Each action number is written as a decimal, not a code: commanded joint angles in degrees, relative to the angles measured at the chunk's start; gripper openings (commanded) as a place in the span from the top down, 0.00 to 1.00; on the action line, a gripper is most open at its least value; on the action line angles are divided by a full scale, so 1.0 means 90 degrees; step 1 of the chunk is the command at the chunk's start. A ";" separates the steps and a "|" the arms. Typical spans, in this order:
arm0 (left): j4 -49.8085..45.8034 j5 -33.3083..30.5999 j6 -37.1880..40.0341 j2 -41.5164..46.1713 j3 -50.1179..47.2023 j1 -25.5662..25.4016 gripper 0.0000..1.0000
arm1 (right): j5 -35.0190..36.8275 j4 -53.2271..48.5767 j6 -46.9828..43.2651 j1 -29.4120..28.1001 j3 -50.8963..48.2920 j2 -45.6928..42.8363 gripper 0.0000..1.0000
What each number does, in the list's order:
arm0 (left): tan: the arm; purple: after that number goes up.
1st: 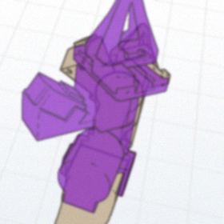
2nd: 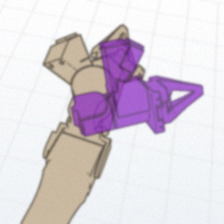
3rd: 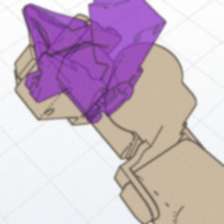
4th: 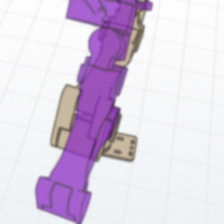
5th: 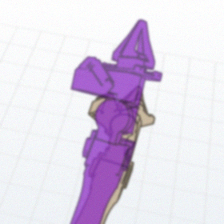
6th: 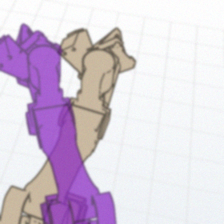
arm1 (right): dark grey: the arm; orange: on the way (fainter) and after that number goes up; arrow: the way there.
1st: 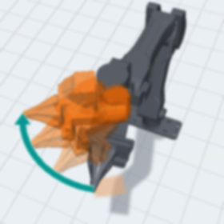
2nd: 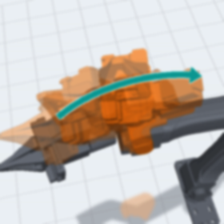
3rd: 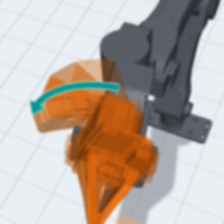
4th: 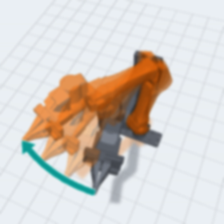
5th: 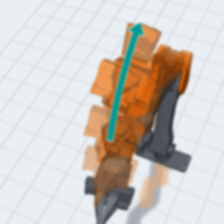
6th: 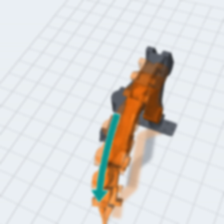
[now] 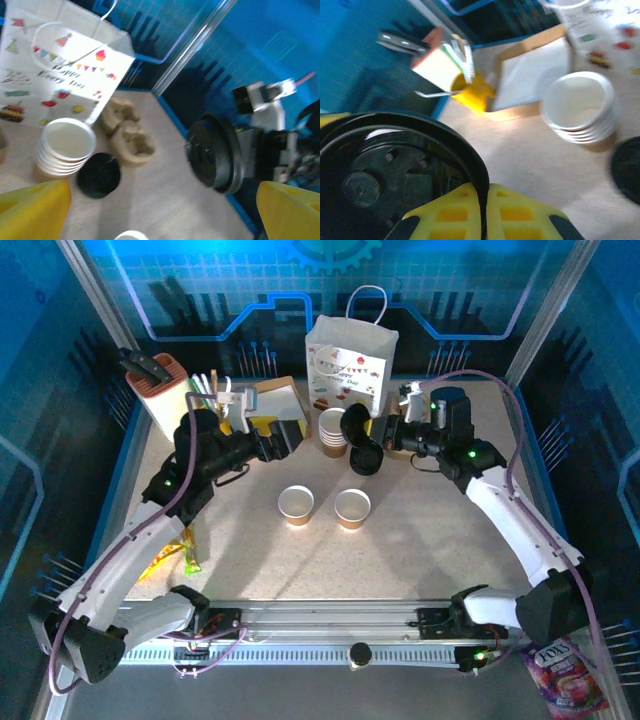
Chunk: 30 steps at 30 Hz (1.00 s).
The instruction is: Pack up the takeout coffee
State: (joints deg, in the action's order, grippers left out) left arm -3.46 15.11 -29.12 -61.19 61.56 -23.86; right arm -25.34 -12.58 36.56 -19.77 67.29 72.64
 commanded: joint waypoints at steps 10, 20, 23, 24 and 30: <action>0.3440 0.0218 -0.4697 0.0081 -0.0930 -0.0170 0.04 | -0.0484 0.4163 0.3067 -0.0939 -0.1004 0.0081 0.93; 0.3686 0.0225 -0.5143 -0.0206 -0.0972 -0.0369 0.00 | -0.0460 0.5012 0.3539 -0.1260 -0.0814 0.0718 0.93; 0.3437 0.0195 -0.5069 -0.0228 -0.0975 -0.0377 0.00 | -0.0552 0.5298 0.3712 -0.1297 -0.0731 0.0901 0.93; 0.3349 0.0137 -0.5033 -0.0229 -0.0991 -0.0376 0.00 | -0.0569 0.5365 0.3754 -0.1308 -0.0729 0.0955 0.93; 0.2538 -0.0293 -0.4517 -0.0157 -0.0853 -0.0372 0.00 | -0.0615 0.5659 0.3924 -0.1331 -0.0709 0.1171 0.93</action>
State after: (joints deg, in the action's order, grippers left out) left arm 23.49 15.07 -72.51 -63.11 53.17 -26.81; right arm -30.04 33.43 70.22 -30.98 58.92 82.52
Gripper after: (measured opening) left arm 0.992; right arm 0.073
